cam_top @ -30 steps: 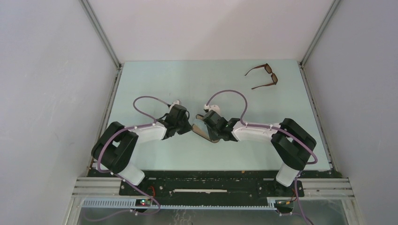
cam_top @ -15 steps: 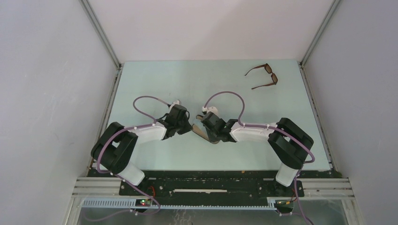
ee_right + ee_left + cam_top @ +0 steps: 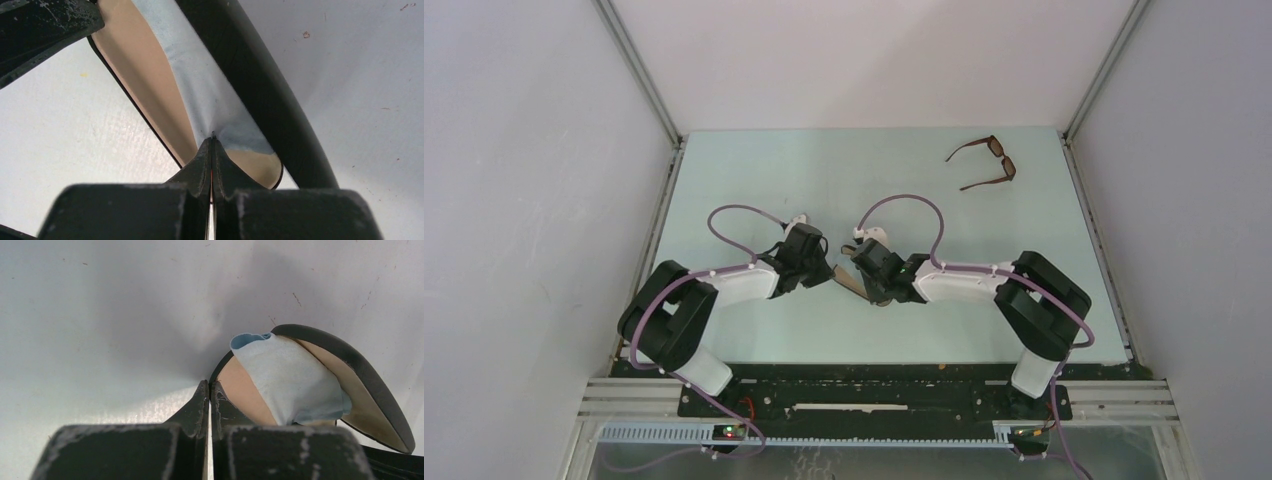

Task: Organize the sunglasses
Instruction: Adjust the glasses cleaning cloth in the sunglasses case.

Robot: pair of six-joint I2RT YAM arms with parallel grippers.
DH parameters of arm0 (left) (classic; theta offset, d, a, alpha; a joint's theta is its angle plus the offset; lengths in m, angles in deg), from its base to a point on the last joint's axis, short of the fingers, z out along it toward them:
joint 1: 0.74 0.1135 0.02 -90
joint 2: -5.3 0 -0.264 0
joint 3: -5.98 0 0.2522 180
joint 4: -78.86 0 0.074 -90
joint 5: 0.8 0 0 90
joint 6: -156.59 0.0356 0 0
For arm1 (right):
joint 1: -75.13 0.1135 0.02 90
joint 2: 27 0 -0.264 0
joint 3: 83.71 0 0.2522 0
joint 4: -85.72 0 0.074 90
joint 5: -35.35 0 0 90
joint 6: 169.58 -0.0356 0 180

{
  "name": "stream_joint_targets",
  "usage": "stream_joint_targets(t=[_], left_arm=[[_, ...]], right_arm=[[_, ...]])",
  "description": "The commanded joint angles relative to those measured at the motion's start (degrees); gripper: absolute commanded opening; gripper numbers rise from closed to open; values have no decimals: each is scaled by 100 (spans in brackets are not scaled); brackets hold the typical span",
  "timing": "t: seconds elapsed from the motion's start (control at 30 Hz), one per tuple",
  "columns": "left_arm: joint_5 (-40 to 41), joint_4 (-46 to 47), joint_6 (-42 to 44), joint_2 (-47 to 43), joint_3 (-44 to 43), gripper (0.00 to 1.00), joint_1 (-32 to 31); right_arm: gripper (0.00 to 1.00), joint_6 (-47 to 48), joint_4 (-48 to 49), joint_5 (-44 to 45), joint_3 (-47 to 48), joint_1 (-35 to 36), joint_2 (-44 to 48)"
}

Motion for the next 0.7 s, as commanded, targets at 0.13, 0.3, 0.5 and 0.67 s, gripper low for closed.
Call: stream_joint_targets(t=[0.13,0.3,0.5,0.67], left_arm=[[348,-259,91,-185,13,0,-28],[392,-266,65,-211,17,0,-34],[390,-272,91,-185,-31,0,-55],[363,-281,83,-159,-40,0,-67]], right_arm=[[22,-229,-254,337,108,115,520],[26,-358,-76,168,113,100,652],[29,-355,-31,22,302,130,406],[29,-297,-2,-28,494,144,69]])
